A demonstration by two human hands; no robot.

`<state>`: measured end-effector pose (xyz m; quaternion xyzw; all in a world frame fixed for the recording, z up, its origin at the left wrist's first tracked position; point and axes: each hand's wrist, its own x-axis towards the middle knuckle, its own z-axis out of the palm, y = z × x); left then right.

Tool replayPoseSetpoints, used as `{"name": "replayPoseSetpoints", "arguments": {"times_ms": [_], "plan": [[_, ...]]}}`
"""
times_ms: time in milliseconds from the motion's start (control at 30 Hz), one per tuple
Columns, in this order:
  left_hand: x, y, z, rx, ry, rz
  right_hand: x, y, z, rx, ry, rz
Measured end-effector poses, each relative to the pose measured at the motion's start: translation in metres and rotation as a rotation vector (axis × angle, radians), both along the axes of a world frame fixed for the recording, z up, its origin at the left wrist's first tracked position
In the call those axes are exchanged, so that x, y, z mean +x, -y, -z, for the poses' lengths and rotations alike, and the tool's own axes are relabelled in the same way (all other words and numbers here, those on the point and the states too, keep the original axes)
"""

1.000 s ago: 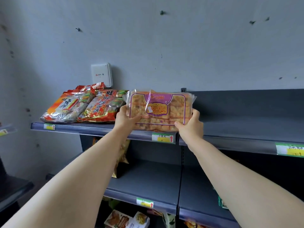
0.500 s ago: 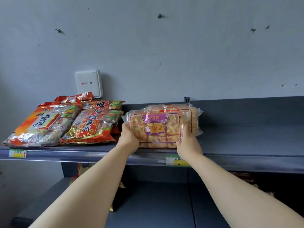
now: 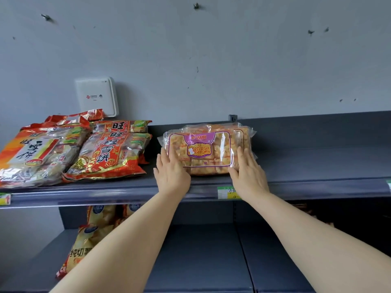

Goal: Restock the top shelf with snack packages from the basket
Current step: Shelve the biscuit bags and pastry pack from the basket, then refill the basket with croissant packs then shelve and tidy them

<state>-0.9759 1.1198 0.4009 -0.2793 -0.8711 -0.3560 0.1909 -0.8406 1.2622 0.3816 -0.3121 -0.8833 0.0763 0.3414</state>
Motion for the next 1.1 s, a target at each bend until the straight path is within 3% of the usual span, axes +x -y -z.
{"name": "replayPoseSetpoints", "arguments": {"times_ms": [300, 567, 867, 1100], "plan": [[0.08, -0.014, 0.001, -0.162, -0.155, 0.158, 0.08, 0.013, 0.013, 0.155, 0.215, 0.008], [0.196, -0.036, 0.035, -0.371, -0.204, 0.32, 0.212, 0.003, 0.047, 0.081, 0.364, 0.037], [0.32, -0.053, 0.113, -0.651, 0.038, 0.433, 0.358, -0.008, 0.11, -0.106, 0.497, 0.091], [0.38, -0.054, 0.185, -0.853, 0.241, 0.479, 0.433, -0.007, 0.18, -0.33, 0.74, 0.129]]}}
